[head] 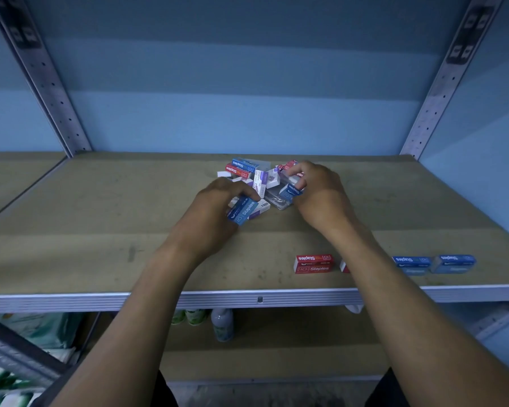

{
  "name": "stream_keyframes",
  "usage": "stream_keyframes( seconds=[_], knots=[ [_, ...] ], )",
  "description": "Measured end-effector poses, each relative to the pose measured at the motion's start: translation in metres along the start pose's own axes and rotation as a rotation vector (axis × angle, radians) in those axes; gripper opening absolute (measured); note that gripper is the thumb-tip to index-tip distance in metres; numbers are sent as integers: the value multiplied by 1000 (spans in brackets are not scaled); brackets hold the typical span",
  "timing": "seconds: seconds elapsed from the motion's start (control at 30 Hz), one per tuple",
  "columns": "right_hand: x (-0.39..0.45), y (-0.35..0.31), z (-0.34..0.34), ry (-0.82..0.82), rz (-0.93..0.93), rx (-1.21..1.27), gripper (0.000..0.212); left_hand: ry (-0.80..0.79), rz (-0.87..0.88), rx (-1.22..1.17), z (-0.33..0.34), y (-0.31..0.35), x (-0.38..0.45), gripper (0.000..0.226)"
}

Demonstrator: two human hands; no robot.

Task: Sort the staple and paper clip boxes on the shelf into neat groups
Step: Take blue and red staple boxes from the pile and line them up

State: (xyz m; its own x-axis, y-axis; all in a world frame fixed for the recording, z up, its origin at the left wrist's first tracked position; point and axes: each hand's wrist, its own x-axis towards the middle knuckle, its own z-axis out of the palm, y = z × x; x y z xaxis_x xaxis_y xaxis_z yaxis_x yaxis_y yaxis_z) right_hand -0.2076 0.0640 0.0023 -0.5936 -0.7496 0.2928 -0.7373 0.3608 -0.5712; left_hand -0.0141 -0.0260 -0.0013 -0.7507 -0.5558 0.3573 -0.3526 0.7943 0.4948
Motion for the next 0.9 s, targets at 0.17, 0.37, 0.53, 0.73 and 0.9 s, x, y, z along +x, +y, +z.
stream_keyframes(
  seconds=[0.17, 0.37, 0.53, 0.73, 0.9],
  knots=[
    [-6, -2, -11, -2, -58, 68, 37, 0, 46, -38, 2, 0, -1, 54],
    [-18, -4, -28, -75, -140, 33, 38, -13, 22, -10, 1, -4, -2, 60],
    [-27, -3, -35, -210, -170, 8, 42, -75, -9, -25, 1, -3, -6, 64],
    [-33, -3, -34, -300, -138, -36, 44, -176, 32, -19, 2, 3, -8, 58],
    [-35, -4, -33, -337, -125, -76, 46, -196, 40, -19, 3, 5, -9, 56]
  ],
)
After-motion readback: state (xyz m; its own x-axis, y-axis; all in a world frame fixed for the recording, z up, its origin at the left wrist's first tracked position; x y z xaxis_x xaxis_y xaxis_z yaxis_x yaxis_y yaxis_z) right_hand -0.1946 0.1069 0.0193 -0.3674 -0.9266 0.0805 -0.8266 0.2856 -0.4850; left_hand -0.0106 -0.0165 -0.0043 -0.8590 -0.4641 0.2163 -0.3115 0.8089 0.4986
